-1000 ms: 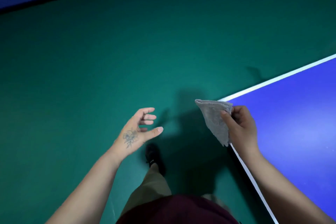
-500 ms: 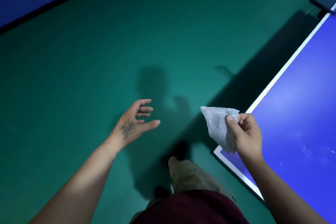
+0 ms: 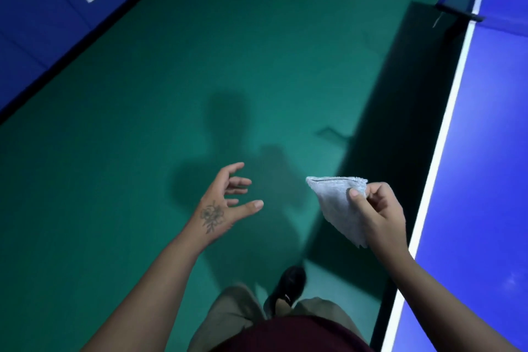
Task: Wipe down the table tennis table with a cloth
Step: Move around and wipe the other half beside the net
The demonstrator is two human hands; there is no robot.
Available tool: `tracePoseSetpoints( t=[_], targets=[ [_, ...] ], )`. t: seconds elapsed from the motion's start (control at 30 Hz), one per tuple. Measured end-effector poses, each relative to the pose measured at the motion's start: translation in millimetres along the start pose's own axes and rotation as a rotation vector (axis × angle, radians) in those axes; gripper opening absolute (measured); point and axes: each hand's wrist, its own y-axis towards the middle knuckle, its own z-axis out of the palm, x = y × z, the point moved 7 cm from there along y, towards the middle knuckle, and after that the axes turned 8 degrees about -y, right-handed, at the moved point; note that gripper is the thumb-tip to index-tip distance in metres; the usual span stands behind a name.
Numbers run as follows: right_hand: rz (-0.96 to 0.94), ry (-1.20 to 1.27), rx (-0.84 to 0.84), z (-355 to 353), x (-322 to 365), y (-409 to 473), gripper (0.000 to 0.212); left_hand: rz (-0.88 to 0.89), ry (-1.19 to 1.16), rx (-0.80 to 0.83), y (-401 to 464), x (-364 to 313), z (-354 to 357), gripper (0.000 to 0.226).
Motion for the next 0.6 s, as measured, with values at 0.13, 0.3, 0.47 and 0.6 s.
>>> tracePoseSetpoints(
  t=[0.13, 0.3, 0.47, 0.6],
  targets=[
    [-0.006, 0.034, -0.109, -10, 25, 54, 0.029, 0.022, -0.001, 0.107, 83, -32, 25, 0.092],
    [0.038, 0.042, -0.282, -33, 32, 127, 0.020, 0.058, 0.059, 0.311, 195, -74, 70, 0.091],
    [0.125, 0.025, -0.495, -50, 35, 196, 0.021, 0.106, 0.074, 0.479, 318, -115, 109, 0.079],
    [0.226, 0.002, -0.691, -61, 42, 235, 0.019, 0.103, 0.118, 0.625, 405, -153, 136, 0.084]
  ],
)
